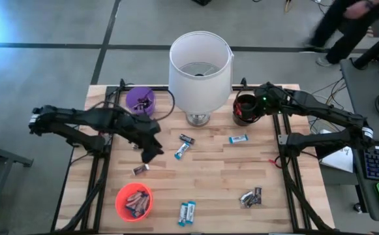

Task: Organize candy in baskets
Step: Put the white chocolate bar into the orange bucket

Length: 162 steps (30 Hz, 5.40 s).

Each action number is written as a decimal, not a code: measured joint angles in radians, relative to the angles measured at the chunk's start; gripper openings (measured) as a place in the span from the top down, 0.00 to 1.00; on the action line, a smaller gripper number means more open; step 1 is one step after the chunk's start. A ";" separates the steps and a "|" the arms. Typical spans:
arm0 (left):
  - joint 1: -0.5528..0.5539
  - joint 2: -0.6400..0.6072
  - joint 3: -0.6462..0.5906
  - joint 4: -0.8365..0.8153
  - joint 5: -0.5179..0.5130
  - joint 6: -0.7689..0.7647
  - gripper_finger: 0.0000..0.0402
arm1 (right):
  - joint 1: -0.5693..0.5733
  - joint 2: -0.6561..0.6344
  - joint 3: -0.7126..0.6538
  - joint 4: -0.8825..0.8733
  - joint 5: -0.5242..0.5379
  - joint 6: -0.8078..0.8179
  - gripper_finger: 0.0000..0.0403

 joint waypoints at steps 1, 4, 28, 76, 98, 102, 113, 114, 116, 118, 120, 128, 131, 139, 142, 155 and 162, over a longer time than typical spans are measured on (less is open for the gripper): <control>-0.005 0.007 -0.024 0.046 0.000 -0.024 0.64 | 0.000 -0.001 0.000 -0.003 -0.016 -0.009 0.67; -0.019 0.038 -0.089 0.139 -0.001 -0.091 0.64 | 0.002 -0.004 0.000 -0.016 -0.051 -0.050 0.68; -0.284 0.431 0.038 0.189 -0.280 -0.502 0.67 | 0.002 -0.009 0.008 -0.189 -0.078 -0.221 0.68; -0.493 0.882 0.372 0.187 -0.094 -0.792 0.67 | 0.002 -0.010 0.008 -0.213 -0.159 -0.247 0.69; -0.496 0.882 0.339 0.218 -0.102 -0.809 0.67 | 0.002 -0.011 0.008 -0.213 -0.159 -0.247 0.69; -0.497 0.902 0.337 0.247 -0.091 -0.808 0.67 | 0.002 -0.011 0.008 -0.214 -0.159 -0.247 0.69; -0.497 0.951 0.341 0.294 -0.085 -0.801 0.67 | 0.002 -0.032 0.008 -0.216 -0.159 -0.247 0.69; -0.497 0.953 0.342 0.292 -0.085 -0.801 0.67 | 0.002 -0.036 0.008 -0.216 -0.159 -0.247 0.69; -0.497 0.957 0.342 0.285 -0.087 -0.801 0.70 | 0.002 -0.043 0.008 -0.216 -0.159 -0.247 0.69; -0.499 0.959 0.343 0.276 -0.088 -0.791 0.74 | 0.002 -0.051 0.008 -0.216 -0.159 -0.247 0.69; -0.499 0.960 0.343 0.273 -0.091 -0.779 0.81 | 0.002 -0.059 0.008 -0.216 -0.159 -0.247 0.69; -0.505 0.956 0.400 0.244 -0.095 -0.652 0.97 | 0.002 -0.089 0.008 -0.217 -0.159 -0.250 0.69; -0.506 0.951 0.468 0.172 -0.125 -0.575 0.99 | 0.002 -0.090 0.008 -0.217 -0.159 -0.251 0.69; -0.505 0.949 0.666 -0.188 -0.154 -0.399 1.00 | 0.002 -0.087 0.009 -0.214 -0.153 -0.250 0.69; -0.505 0.948 0.728 -0.312 -0.154 -0.340 1.00 | 0.002 -0.087 0.009 -0.213 -0.150 -0.250 0.69; -0.488 0.872 0.860 -0.715 -0.182 -0.140 1.00 | 0.002 -0.086 0.008 -0.209 -0.149 -0.246 0.69; -0.487 0.685 0.676 -0.740 -0.203 -0.153 1.00 | 0.002 -0.086 0.008 -0.204 -0.147 -0.239 0.69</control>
